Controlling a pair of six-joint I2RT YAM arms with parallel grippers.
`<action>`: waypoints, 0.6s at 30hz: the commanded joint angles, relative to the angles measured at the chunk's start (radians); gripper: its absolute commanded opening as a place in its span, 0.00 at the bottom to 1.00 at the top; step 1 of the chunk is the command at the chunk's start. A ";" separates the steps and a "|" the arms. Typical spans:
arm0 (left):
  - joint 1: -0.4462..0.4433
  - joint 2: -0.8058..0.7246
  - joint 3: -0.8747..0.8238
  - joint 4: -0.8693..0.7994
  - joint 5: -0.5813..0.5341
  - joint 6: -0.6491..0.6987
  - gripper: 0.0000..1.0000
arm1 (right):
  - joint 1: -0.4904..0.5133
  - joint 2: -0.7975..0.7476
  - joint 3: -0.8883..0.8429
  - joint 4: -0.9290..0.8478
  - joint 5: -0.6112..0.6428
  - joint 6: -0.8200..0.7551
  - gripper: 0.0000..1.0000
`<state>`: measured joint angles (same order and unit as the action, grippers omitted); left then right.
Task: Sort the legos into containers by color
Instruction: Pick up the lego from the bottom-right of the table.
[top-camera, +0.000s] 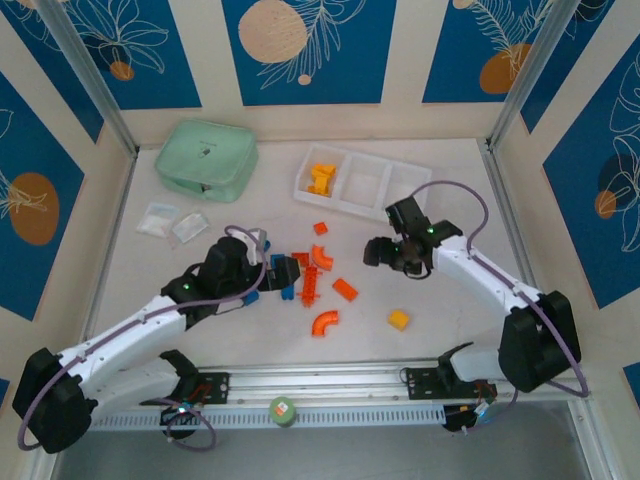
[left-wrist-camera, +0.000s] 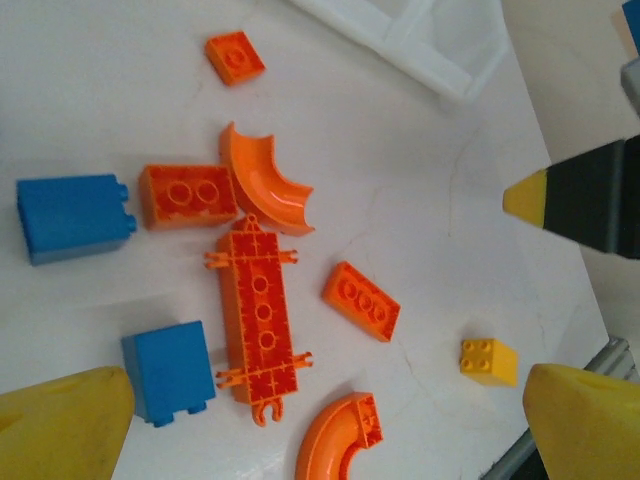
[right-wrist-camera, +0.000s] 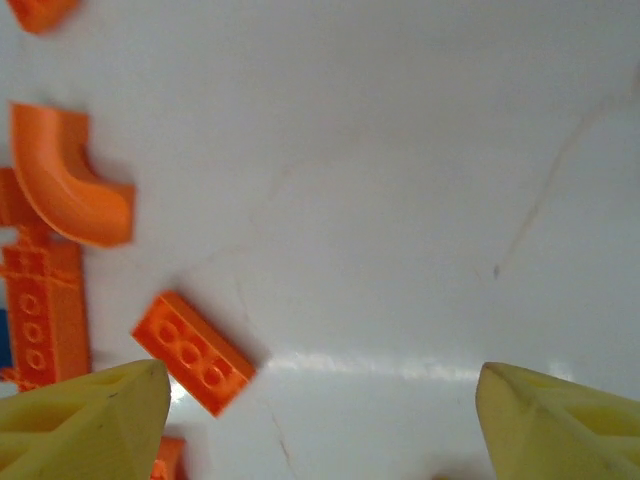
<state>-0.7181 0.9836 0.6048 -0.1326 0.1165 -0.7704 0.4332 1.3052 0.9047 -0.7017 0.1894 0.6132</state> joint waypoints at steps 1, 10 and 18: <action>-0.046 0.001 -0.026 0.080 -0.064 -0.060 0.99 | -0.004 -0.042 -0.085 -0.016 -0.066 0.069 0.81; -0.076 0.003 -0.030 0.091 -0.097 -0.073 0.99 | 0.004 -0.010 -0.185 -0.001 -0.062 0.112 0.83; -0.078 0.000 -0.037 0.087 -0.104 -0.073 0.99 | 0.061 -0.033 -0.271 -0.019 -0.072 0.187 0.84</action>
<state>-0.7849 0.9855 0.5793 -0.0631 0.0315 -0.8337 0.4732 1.2926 0.6575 -0.6994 0.1478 0.7536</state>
